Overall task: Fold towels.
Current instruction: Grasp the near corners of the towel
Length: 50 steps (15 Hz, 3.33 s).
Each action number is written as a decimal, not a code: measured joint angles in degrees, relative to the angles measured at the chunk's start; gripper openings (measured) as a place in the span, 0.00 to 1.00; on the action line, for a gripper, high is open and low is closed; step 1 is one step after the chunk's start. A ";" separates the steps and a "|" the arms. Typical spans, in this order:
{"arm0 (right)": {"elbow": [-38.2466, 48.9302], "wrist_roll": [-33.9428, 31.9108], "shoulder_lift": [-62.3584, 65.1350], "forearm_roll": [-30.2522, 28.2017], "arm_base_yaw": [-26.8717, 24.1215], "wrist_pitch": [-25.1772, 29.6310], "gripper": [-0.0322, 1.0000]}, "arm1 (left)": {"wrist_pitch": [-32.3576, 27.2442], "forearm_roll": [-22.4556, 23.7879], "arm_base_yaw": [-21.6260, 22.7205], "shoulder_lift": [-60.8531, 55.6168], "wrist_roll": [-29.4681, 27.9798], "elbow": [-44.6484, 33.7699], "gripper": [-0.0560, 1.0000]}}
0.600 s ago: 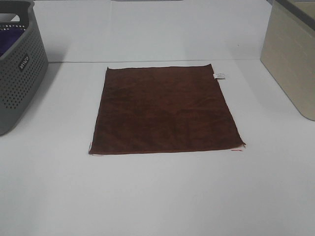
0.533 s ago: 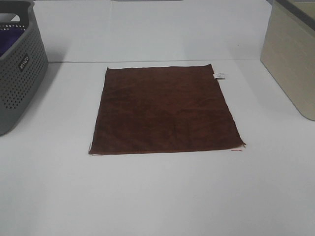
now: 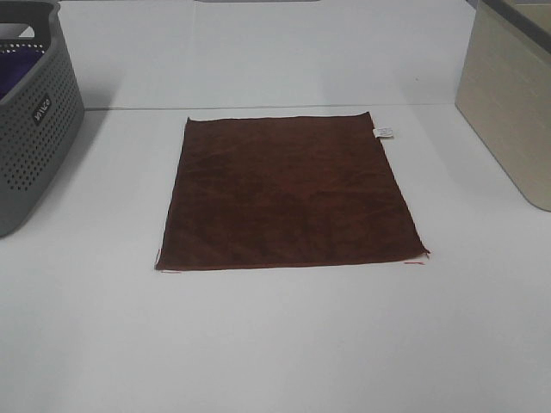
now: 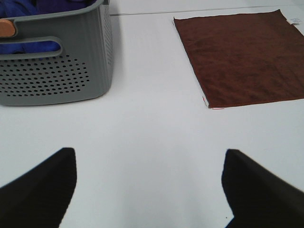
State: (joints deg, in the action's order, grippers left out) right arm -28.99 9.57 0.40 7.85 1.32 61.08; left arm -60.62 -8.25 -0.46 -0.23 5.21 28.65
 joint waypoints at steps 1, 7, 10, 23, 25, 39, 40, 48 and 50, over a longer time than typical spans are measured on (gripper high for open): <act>0.00 0.00 0.00 0.00 0.00 0.00 0.77 | 0.00 0.00 0.00 0.00 0.00 0.00 0.80; 0.00 0.00 0.00 0.00 0.00 0.00 0.77 | 0.00 0.00 0.00 0.00 0.00 0.00 0.80; 0.00 0.00 0.00 0.00 0.00 0.00 0.77 | 0.00 0.00 0.00 0.00 0.00 0.00 0.80; 0.00 0.00 0.00 0.00 0.00 0.00 0.77 | 0.00 0.00 0.00 0.00 0.00 0.00 0.80; 0.00 0.00 0.00 0.00 0.00 0.00 0.77 | 0.00 0.00 0.00 0.00 0.00 0.00 0.80; 0.00 0.00 0.00 0.00 0.00 0.00 0.77 | 0.00 0.00 0.00 0.00 0.00 0.00 0.80; 0.00 0.00 0.00 0.00 0.00 0.00 0.77 | 0.00 0.00 0.00 0.00 0.00 0.00 0.80; 0.00 0.00 0.00 0.00 0.00 0.00 0.77 | 0.00 0.00 0.00 0.00 0.00 0.00 0.80; 0.00 0.00 0.00 0.46 0.00 0.00 0.77 | 0.00 -0.06 0.00 0.00 0.00 0.00 0.80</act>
State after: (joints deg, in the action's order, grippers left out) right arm -28.99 9.57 0.40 8.31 1.32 61.08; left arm -60.62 -8.31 -0.46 -0.23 5.21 28.65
